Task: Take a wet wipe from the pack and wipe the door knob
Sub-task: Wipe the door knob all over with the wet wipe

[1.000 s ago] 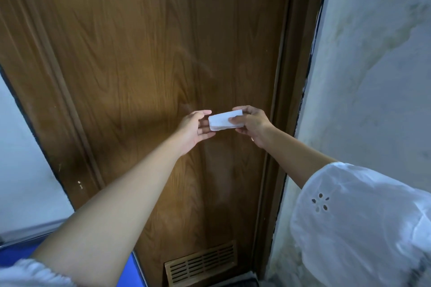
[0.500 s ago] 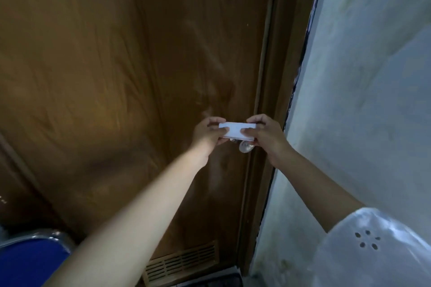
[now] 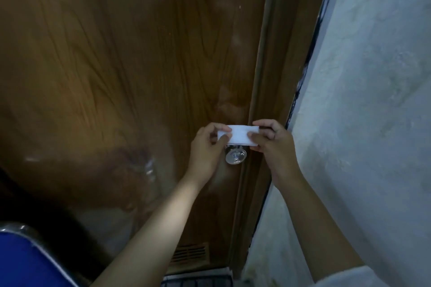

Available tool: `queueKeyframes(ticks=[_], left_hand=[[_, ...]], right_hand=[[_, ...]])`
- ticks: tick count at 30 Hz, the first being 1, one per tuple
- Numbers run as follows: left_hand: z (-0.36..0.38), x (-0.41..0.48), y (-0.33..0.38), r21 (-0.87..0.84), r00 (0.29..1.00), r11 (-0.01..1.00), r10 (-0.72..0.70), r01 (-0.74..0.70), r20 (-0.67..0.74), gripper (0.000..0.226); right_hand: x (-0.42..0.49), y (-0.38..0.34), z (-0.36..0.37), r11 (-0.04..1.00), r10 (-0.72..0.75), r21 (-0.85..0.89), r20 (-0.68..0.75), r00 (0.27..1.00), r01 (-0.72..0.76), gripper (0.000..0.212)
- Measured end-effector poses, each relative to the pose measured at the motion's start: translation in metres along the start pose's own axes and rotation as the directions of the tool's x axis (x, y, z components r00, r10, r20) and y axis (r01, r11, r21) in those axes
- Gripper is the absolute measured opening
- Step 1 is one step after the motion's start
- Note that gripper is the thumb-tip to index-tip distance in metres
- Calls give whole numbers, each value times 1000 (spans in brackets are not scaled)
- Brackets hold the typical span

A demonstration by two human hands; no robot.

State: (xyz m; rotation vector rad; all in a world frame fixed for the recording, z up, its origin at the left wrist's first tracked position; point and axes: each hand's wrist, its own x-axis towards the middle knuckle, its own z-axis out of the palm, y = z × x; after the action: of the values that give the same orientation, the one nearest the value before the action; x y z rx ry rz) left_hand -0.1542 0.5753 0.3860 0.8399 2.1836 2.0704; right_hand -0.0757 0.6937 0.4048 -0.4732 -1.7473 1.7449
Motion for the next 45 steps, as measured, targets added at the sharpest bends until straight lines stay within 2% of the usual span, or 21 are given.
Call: queueKeyframes(ticks=[3, 6, 8, 12, 14, 16, 18, 24, 27, 31, 35, 38, 41, 45], left_hand=[[1, -3, -7, 184, 991, 974, 129, -133, 33, 22], [3, -3, -13, 465, 973, 861, 231, -205, 1, 29], [3, -3, -13, 541, 967, 818, 254, -198, -31, 31], [-2, -3, -9, 572, 948, 782, 318, -247, -26, 23], [-6, -2, -5, 511, 944, 819, 326, -259, -44, 15], [-10, -1, -2, 309, 965, 924, 256, -225, -61, 8], [-13, -1, 0, 139, 979, 971, 202, -194, -42, 12], [-14, 8, 0, 126, 967, 960, 253, -249, -13, 18], [-14, 11, -2, 115, 969, 963, 243, -245, 32, 21], [-15, 9, -4, 0, 975, 986, 168, -169, 144, 18], [-21, 9, -1, -189, 984, 980, 93, -64, 149, 22], [-26, 7, 3, -290, 987, 956, 2, 45, 161, 22], [-30, 4, 5, -368, 978, 919, -75, 144, 195, 31], [-31, -1, 9, -381, 971, 909, -93, 172, 218, 36]], right_hand=[[2, 2, 0, 999, 18, 34, -8, 1000, -18, 22], [3, 1, 2, 997, 39, 71, -8, 999, -39, 22], [2, -1, 5, 997, 39, 66, 14, 999, -40, 22], [1, -2, 12, 997, 31, 73, 50, 998, -35, 19], [0, -4, 16, 996, 18, 85, 89, 996, -26, 15], [-1, -6, 20, 996, -2, 85, 114, 993, -8, 12], [-2, -10, 21, 997, -29, 81, 135, 990, 19, 17], [-4, -13, 19, 995, -81, 83, 237, 968, 63, 48], [-4, -11, 20, 996, -85, 55, 190, 978, 76, 40], [-4, -5, 20, 994, -105, 32, 60, 993, 104, 27], [-4, -4, 19, 989, -131, 67, 22, 991, 130, 24], [-6, -6, 20, 990, -123, 77, 65, 990, 118, 28], [-10, -8, 22, 991, -99, 99, 126, 987, 87, 42], [-14, -5, 27, 994, -104, 28, 86, 991, 102, 50]])
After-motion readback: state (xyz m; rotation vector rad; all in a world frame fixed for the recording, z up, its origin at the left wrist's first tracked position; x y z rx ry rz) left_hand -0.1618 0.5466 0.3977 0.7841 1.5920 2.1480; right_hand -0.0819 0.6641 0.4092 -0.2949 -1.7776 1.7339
